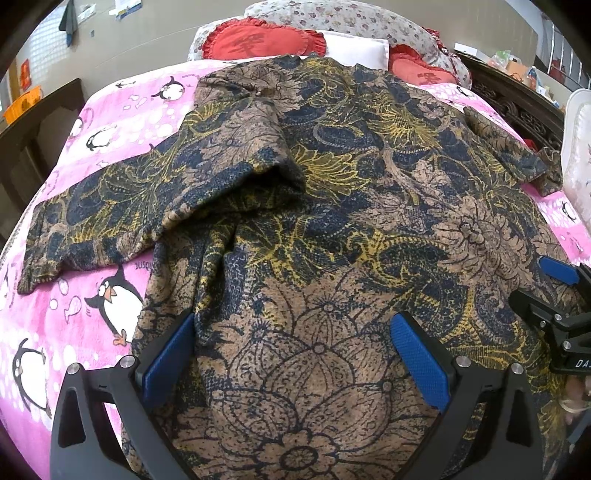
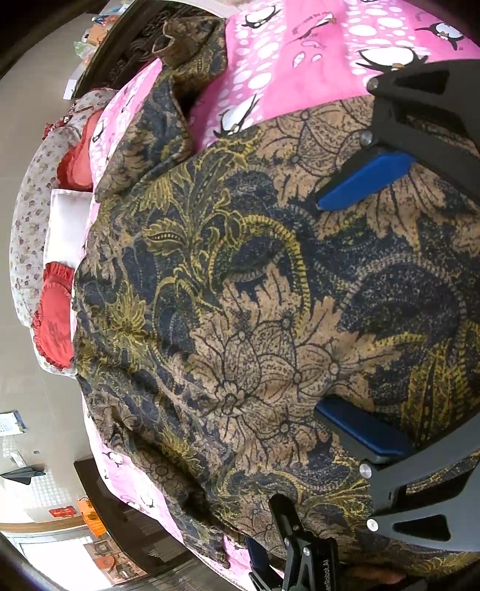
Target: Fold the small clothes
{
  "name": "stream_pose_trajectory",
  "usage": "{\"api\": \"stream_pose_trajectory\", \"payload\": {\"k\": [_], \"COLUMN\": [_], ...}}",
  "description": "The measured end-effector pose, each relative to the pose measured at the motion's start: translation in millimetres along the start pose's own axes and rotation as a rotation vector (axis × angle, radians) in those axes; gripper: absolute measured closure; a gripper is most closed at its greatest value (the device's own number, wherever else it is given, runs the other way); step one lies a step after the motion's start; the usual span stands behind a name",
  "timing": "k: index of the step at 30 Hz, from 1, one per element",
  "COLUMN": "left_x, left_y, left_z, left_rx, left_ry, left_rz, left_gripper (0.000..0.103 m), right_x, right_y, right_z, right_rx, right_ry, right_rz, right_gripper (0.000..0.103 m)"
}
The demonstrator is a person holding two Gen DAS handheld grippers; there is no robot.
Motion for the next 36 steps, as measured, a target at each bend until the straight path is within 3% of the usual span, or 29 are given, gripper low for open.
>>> {"api": "stream_pose_trajectory", "payload": {"k": [9, 11, 14, 17, 21, 24, 28, 36], "left_x": [3, 8, 19, 18, 6, 1, -4, -12], "left_y": [1, 7, 28, 61, 90, 94, 107, 118], "left_z": [1, 5, 23, 60, 100, 110, 103, 96], "left_rx": [0.005, 0.049, 0.068, -0.004, -0.113, -0.122, -0.16, -0.184], "left_ry": [0.01, 0.068, 0.187, 0.223, 0.187, 0.178, 0.173, 0.125], "left_rz": [-0.011, -0.039, -0.084, -0.09, -0.001, 0.047, 0.1, 0.133], "left_gripper": [0.015, 0.022, 0.024, 0.024, 0.024, 0.024, 0.024, 0.024], "right_x": [0, 1, 2, 4, 21, 30, 34, 37], "right_y": [0, 0, 12, 50, 89, 91, 96, 113], "right_z": [1, 5, 23, 55, 97, 113, 113, 104], "right_rx": [0.002, 0.032, 0.082, -0.043, -0.196, -0.197, -0.21, -0.237], "right_ry": [-0.003, -0.004, -0.033, -0.063, 0.002, 0.03, 0.021, 0.016], "right_rz": [0.004, 0.008, 0.017, -0.003, -0.103, -0.154, -0.159, -0.156], "right_gripper": [0.0, 0.0, 0.002, 0.002, 0.002, 0.002, 0.002, 0.002]}}
Point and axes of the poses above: each gripper's, at about its wrist camera, not at the fingertips, and y roughly against the way its jaws point, x to its left, z to its top, the point moved 2 cm from there along -y, roughly the way its jaws point, and after that the axes turned 1 degree about y, right-handed, at the moved point
